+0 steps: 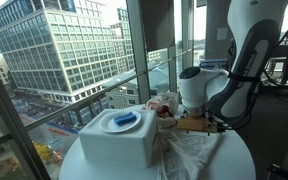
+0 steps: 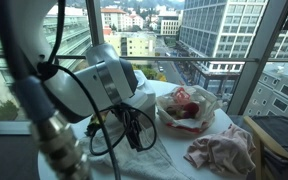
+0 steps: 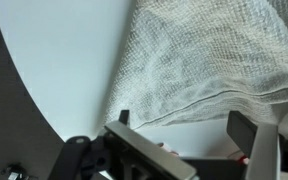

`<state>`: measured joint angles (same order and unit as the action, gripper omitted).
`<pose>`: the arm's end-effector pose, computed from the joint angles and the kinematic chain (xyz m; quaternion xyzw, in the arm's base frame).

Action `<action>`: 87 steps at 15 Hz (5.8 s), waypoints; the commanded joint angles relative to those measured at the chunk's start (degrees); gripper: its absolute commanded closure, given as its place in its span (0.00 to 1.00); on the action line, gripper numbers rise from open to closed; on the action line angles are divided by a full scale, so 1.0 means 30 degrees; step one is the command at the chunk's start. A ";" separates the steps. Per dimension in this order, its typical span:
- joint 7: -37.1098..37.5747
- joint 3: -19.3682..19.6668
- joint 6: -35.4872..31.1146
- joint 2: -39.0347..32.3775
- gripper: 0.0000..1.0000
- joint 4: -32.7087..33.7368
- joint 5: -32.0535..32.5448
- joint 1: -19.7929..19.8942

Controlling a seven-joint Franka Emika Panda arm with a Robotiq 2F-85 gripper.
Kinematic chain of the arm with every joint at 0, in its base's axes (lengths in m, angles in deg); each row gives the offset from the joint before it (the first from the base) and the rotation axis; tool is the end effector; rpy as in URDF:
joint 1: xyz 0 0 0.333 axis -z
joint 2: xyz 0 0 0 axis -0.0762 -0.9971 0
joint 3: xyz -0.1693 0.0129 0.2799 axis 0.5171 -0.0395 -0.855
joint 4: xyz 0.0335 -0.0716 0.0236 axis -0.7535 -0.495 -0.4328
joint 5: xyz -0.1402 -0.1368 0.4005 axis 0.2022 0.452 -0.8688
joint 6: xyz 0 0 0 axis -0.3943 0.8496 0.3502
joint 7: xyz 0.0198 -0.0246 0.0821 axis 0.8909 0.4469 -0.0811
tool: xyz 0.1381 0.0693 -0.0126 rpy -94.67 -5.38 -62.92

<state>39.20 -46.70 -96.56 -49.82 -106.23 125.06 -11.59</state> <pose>0.4996 -0.0102 0.0825 0.8643 -0.4702 0.1365 0.1149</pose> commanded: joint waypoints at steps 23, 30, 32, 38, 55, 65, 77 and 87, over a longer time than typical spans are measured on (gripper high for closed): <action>-1.0751 -0.0664 -0.3022 0.0055 0.00 -0.0744 -1.1697 0.5797; -1.2678 0.2234 -0.2436 -0.2907 0.00 0.2354 -1.5268 0.3688; -1.3077 0.2451 -0.2349 -0.3831 0.00 0.2867 -1.5877 0.3551; -1.3674 0.2565 -0.2981 -0.6429 0.00 0.4325 -1.7913 0.3654; -1.4603 0.3181 -0.1971 -0.6435 0.98 0.4079 -1.9902 0.3003; -1.0530 0.8424 0.0533 -0.7049 0.98 0.4425 -1.8487 -0.0225; -1.0469 1.5239 -0.5157 -0.2580 0.98 -0.2173 -1.3404 -1.1584; -1.1796 1.8734 -0.5110 -0.2228 0.98 -0.3214 -1.3721 -2.1225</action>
<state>4.22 5.35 -111.99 -58.03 -114.96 82.23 -67.99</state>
